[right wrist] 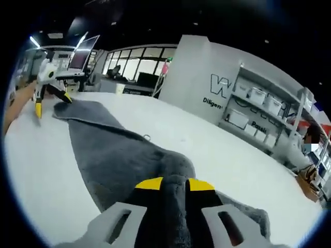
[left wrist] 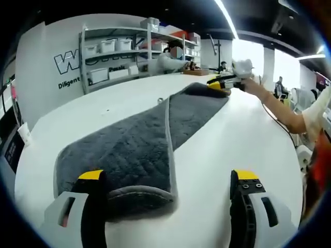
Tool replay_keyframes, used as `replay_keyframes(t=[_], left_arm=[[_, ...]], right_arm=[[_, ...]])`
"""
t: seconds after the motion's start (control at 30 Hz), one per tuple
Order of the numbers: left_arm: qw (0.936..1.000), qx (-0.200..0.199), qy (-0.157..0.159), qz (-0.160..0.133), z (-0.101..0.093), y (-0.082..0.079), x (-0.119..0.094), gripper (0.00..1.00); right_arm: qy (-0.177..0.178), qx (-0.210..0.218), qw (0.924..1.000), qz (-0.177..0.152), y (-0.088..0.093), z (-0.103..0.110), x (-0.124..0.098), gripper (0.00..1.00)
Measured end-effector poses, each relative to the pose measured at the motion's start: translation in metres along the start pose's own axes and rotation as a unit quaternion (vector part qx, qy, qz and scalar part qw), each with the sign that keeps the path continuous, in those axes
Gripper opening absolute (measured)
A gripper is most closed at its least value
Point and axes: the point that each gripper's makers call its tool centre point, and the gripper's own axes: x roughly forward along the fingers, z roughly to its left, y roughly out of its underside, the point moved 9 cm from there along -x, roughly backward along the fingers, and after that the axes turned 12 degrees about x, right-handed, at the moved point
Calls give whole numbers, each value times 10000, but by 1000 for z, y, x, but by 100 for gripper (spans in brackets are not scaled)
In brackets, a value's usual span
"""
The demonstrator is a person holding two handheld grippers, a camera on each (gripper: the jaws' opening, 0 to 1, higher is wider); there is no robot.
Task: Open the folded towel by lifting each exposed corner and separating the folded layers until the towel lies flat within the target outline without major curled edges
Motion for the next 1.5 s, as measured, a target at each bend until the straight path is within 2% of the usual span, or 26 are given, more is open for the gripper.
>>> replay_keyframes(t=[0.07, 0.4, 0.8, 0.9, 1.0, 1.1, 1.23, 1.27, 1.5], left_arm=[[10000, -1, -3, -3, -1, 0, 0, 98], [10000, -1, -1, 0, -2, 0, 0, 97], [10000, -13, 9, 11, -1, 0, 1, 97], [10000, -21, 13, 12, 0, 1, 1, 97], [10000, -21, 18, 22, 0, 1, 1, 97], [10000, -22, 26, 33, 0, 1, 2, 97], [10000, -29, 26, 28, 0, 1, 1, 97], [10000, -30, 25, 27, 0, 1, 1, 97], [10000, -29, 18, 31, 1, 2, 1, 97]], right_arm=[[-13, -53, 9999, 94, 4, -1, 3, 0], [-121, -142, 9998, 41, 2, 1, -2, 0], [-353, 56, 9986, -400, -14, -4, -21, 0], [-591, 11, 9971, -471, -17, 0, -27, 0], [-803, -308, 9955, -396, -17, 5, -29, 0], [-1274, -368, 9906, -326, -15, 16, -28, 0], [-1781, -535, 9825, -39, -9, 28, -28, 0], [-1914, -621, 9795, 135, -5, 31, -28, 0], [-2337, -691, 9682, 559, 6, 40, -30, 0]])
